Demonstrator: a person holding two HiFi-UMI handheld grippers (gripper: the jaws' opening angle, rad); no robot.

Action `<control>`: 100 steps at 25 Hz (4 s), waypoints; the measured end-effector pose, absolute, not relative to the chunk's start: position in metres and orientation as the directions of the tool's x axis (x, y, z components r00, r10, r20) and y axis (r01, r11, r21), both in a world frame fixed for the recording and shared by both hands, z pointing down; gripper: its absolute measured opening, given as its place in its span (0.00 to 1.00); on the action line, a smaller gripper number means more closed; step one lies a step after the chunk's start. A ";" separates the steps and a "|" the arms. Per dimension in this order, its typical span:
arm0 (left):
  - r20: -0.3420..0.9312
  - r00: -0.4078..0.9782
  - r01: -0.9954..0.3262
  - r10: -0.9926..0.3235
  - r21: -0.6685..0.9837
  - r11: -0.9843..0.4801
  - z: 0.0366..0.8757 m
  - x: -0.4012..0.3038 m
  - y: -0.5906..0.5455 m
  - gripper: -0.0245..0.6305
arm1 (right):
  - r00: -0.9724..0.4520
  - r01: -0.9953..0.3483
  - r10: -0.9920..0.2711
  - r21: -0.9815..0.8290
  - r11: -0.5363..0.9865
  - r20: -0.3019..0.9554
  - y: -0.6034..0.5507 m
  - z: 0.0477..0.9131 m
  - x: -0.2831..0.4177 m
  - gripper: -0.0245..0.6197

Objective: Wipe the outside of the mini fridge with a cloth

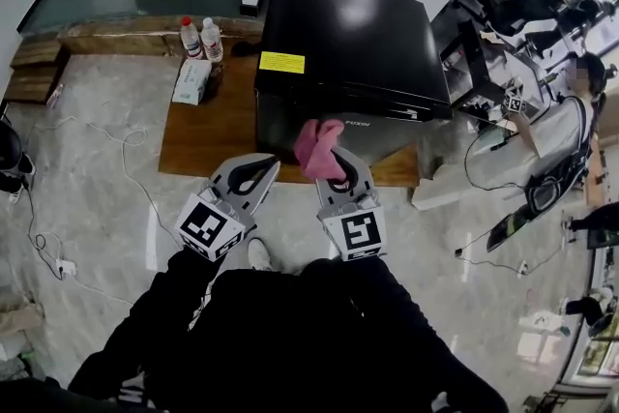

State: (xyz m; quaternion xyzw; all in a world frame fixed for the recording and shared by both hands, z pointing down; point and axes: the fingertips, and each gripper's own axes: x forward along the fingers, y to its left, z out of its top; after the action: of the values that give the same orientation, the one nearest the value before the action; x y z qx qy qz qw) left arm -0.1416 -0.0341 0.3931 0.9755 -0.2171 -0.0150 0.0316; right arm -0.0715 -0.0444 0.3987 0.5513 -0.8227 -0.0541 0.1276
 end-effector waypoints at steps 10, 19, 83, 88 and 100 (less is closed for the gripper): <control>-0.007 0.887 -0.460 -0.462 0.088 -0.884 0.407 -0.153 -0.073 0.05 | -0.293 -0.874 -0.938 0.346 0.342 0.187 -0.110 0.411 -0.084 0.12; 0.006 0.878 -0.477 -0.479 0.083 -0.875 0.417 -0.146 -0.097 0.05 | -0.288 -0.820 -0.935 0.450 0.352 0.206 -0.125 0.429 -0.089 0.13; 0.266 0.844 -0.523 -0.466 0.208 -0.827 0.603 -0.103 -0.065 0.05 | -0.239 -0.713 -0.756 0.418 0.562 0.609 -0.050 0.655 -0.048 0.13; 0.149 0.903 -0.426 -0.403 0.187 -0.885 0.539 -0.058 -0.045 0.05 | -0.122 -0.774 -0.876 0.507 0.379 0.467 -0.018 0.574 0.002 0.13; 0.014 0.923 -0.381 -0.384 0.150 -0.912 0.449 0.041 -0.030 0.05 | 0.013 -0.712 -0.970 0.683 0.163 0.244 -0.030 0.425 0.114 0.13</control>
State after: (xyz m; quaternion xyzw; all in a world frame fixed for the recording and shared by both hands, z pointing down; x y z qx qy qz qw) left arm 0.0408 -0.0302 0.4489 0.9778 -0.1956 -0.0078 0.0750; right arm 0.1140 -0.0301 0.4246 0.6202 -0.6779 -0.1844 0.3490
